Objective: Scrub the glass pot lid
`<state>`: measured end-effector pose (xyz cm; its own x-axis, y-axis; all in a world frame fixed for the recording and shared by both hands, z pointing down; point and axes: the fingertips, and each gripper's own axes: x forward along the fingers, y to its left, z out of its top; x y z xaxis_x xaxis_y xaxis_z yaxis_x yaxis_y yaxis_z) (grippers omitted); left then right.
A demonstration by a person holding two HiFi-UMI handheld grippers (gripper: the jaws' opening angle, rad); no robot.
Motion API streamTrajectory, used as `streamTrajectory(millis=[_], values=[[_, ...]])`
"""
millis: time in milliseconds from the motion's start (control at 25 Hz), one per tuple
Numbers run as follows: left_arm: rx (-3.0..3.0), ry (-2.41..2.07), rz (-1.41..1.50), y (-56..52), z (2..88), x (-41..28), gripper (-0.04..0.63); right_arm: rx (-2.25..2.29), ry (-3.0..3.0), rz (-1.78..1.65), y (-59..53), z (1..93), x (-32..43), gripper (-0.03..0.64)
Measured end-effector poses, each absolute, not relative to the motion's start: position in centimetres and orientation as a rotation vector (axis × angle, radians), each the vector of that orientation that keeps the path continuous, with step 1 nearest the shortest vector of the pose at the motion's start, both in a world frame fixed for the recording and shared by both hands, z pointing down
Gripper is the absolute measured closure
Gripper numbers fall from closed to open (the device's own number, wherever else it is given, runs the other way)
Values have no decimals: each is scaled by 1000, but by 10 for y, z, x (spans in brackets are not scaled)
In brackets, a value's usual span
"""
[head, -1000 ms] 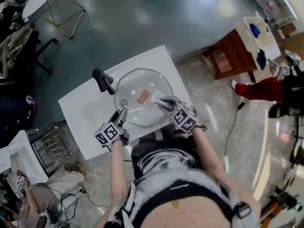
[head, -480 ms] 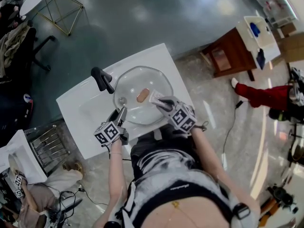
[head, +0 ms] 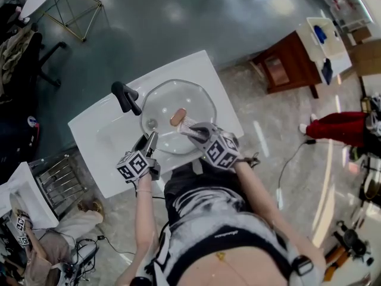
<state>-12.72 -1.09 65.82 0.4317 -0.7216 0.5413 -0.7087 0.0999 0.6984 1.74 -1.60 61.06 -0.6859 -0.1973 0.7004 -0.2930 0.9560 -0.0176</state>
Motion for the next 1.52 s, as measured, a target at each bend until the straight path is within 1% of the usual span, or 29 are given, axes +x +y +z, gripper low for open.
streamTrajectory(millis=[360,680,960,1240,1520], values=[[1610,-1282,-14,-11,658,-127,379,221,-2358,219,8,607,5,525],[1609,-1280,-11,-11,658,-128,379,69,-2433,442,35,598,-7,525],[1614,-1282,-10,-11,659,-128,379,80,-2426,371,25,597,10,526],[1612,-1283,-11,-12,659,-127,379,309,-2363,328,-19,605,43,526],[1609,-1288,-5,-11,660,-128,379,222,-2329,322,-9,609,36,526]])
